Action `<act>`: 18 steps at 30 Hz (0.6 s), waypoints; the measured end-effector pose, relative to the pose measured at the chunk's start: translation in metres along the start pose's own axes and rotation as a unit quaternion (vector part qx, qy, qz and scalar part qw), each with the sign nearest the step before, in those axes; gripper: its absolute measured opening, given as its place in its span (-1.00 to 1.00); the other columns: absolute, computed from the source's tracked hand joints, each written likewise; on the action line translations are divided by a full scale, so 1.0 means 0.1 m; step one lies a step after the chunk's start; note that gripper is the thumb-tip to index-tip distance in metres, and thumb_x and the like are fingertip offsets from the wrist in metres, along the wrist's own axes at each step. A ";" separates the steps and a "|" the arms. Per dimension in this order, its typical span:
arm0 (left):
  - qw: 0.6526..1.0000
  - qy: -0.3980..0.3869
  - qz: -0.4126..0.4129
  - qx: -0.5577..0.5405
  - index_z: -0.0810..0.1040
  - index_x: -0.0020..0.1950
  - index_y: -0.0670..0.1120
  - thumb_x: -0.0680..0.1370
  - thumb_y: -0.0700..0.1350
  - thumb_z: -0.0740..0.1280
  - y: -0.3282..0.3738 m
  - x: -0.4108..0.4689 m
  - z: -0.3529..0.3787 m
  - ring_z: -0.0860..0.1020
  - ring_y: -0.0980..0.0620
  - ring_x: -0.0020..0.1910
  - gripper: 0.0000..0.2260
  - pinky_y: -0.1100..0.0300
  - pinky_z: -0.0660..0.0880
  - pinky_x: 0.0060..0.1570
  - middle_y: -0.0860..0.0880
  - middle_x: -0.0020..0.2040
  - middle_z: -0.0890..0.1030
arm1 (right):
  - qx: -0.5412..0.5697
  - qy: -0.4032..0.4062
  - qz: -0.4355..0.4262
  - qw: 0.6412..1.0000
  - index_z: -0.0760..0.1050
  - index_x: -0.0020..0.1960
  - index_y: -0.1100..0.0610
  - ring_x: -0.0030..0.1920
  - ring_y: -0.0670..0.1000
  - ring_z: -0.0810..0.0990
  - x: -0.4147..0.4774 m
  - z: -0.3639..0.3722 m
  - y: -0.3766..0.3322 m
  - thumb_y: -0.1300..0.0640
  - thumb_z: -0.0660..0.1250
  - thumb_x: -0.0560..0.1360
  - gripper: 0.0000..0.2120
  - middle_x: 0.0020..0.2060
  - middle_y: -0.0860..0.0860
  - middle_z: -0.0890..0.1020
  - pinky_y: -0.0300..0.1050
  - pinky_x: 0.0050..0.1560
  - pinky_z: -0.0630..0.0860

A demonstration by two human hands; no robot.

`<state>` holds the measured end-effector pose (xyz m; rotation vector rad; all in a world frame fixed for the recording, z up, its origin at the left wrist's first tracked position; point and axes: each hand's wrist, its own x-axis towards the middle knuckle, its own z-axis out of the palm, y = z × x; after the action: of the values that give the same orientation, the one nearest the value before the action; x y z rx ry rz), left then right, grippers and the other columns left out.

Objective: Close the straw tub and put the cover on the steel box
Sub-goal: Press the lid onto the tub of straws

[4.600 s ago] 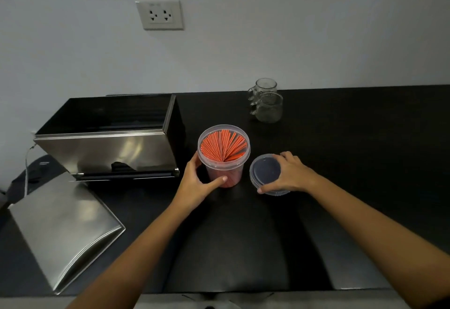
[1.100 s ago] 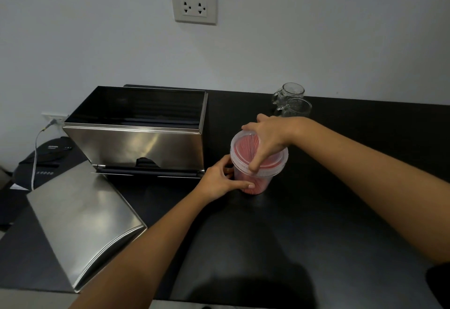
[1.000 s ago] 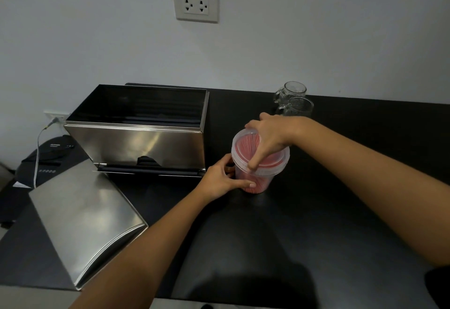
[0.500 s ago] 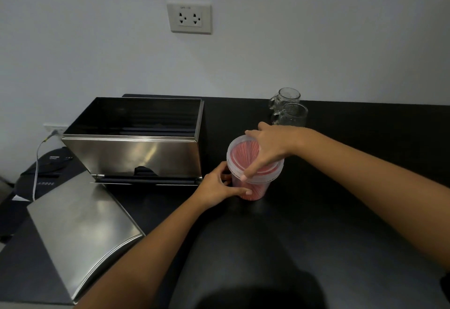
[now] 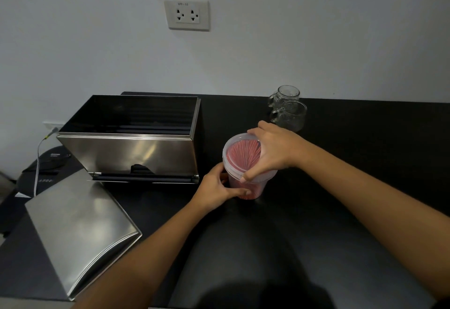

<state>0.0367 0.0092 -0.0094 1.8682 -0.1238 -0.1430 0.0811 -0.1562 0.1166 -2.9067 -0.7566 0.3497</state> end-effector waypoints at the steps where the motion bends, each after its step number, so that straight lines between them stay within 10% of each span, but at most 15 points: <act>1: 1.000 0.003 0.002 0.005 0.38 0.32 -0.04 0.20 -0.03 0.58 0.00 -0.01 0.00 0.47 0.07 0.23 -0.27 0.17 0.42 0.23 -0.01 0.24 0.52 | 0.003 0.002 0.002 1.000 0.16 0.41 0.10 0.13 -0.04 0.33 0.00 0.00 0.00 -0.48 0.34 -0.05 0.18 0.18 -0.02 0.34 -0.06 0.04 0.39; 9: 1.000 0.003 -0.008 0.027 0.38 0.31 0.01 0.18 0.01 0.58 0.04 -0.03 -0.01 0.46 0.12 0.23 -0.26 0.20 0.41 0.21 0.03 0.24 0.52 | 0.037 -0.005 0.002 0.999 0.08 0.44 0.10 0.26 0.04 0.25 0.00 0.04 0.02 -0.44 0.39 0.01 0.17 0.26 0.02 0.28 0.00 0.20 0.32; 15: 0.998 -0.030 -0.015 0.055 0.34 0.26 0.17 0.25 0.00 0.54 0.14 -0.09 -0.01 0.45 0.40 0.11 -0.35 0.59 0.37 -0.03 0.25 0.11 0.49 | 0.038 -0.042 0.012 0.998 -0.05 0.47 0.02 0.33 0.05 0.16 -0.01 0.04 0.04 -0.46 0.36 0.02 0.20 0.33 0.03 0.19 0.07 0.23 0.30; 18: 0.997 -0.030 -0.025 0.072 0.33 0.35 0.01 0.28 0.00 0.52 0.11 -0.17 0.00 0.44 0.14 0.27 -0.31 0.35 0.41 0.19 0.06 0.28 0.47 | 0.048 -0.037 0.013 0.998 -0.07 0.47 0.01 0.36 0.05 0.15 -0.05 0.07 0.06 -0.49 0.33 0.00 0.23 0.36 0.03 0.18 0.08 0.25 0.29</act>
<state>0.0201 0.0085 0.0021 2.0113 -0.1315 -0.2296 0.0782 -0.1638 0.1100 -2.8298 -0.6935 0.4837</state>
